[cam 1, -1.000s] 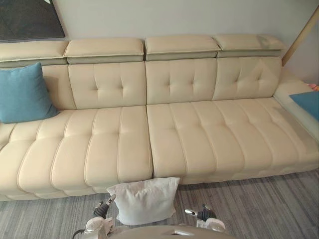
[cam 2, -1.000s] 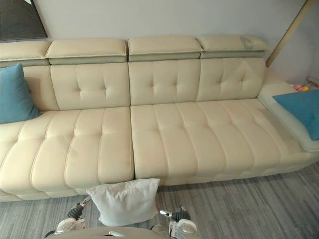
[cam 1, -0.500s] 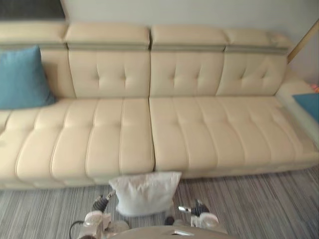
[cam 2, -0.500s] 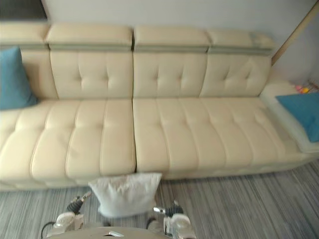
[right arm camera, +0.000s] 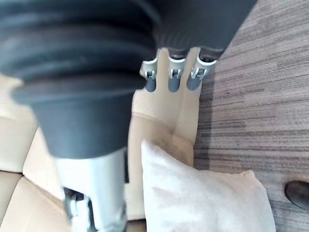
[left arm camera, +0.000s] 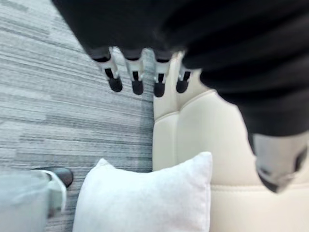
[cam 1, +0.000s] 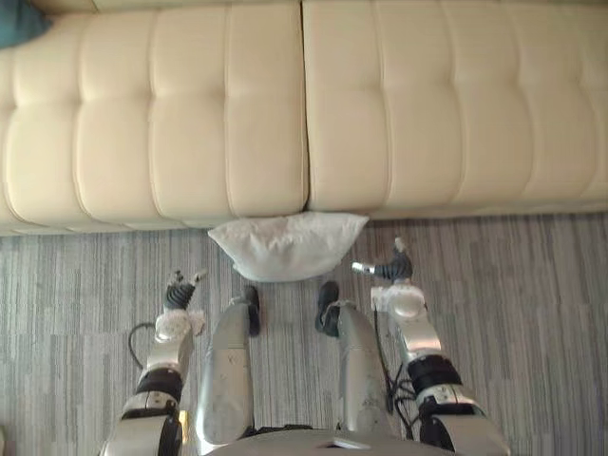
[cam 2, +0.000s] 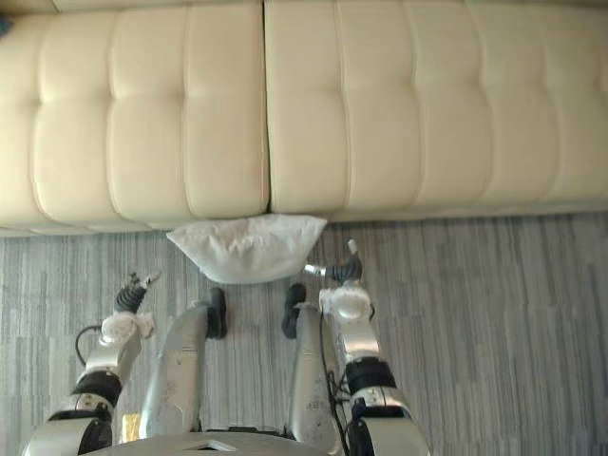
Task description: Pick up cushions and gather them together orderly.
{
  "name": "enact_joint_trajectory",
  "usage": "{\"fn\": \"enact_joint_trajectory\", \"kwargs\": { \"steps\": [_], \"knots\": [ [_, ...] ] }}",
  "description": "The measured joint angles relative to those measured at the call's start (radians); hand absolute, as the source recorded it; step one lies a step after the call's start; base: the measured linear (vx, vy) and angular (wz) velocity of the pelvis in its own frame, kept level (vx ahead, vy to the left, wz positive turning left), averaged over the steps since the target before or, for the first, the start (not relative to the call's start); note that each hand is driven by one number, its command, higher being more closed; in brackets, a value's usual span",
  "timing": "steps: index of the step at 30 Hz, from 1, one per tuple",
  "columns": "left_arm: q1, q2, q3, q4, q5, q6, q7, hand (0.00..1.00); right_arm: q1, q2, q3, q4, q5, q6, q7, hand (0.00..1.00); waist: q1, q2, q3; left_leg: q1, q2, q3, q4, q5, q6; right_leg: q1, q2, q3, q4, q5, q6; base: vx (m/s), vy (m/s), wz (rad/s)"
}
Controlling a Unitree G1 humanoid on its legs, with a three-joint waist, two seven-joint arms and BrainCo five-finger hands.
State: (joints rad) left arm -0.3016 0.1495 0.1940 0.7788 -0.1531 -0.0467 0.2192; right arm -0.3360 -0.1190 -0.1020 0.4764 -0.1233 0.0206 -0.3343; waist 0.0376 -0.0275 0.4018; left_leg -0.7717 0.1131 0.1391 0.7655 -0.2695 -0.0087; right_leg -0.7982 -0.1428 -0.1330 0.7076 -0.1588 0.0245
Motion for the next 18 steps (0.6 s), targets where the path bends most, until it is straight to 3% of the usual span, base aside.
{"fn": "enact_joint_trajectory", "kwargs": {
  "steps": [6,11,18],
  "knots": [
    [-0.103,0.045,0.008,-0.024,-0.02,0.0,0.018,0.0,-0.125,-0.065,-0.023,0.001,0.001,0.011,-0.042,0.0,-0.006,0.012,0.048,-0.168,0.025,0.004,0.081,0.009,0.005,-0.169,0.009,0.015,0.085,0.007,-0.01,-0.02,-0.003,-0.02],
    [-0.207,0.13,0.009,-0.068,-0.019,-0.004,0.018,0.0,-0.289,-0.163,-0.029,0.0,0.012,0.009,-0.064,0.0,-0.005,0.019,0.088,-0.367,0.041,0.003,0.198,0.007,0.008,-0.373,0.009,0.039,0.217,-0.02,-0.012,-0.07,-0.025,0.06],
    [-0.301,0.175,0.001,-0.106,-0.019,-0.004,0.029,0.0,-0.398,-0.203,-0.039,0.004,0.087,0.008,-0.104,0.0,-0.005,0.025,0.122,-0.59,0.072,-0.004,0.327,-0.002,0.019,-0.597,0.012,0.046,0.342,-0.031,-0.015,-0.14,-0.028,0.02]
  ]
}}
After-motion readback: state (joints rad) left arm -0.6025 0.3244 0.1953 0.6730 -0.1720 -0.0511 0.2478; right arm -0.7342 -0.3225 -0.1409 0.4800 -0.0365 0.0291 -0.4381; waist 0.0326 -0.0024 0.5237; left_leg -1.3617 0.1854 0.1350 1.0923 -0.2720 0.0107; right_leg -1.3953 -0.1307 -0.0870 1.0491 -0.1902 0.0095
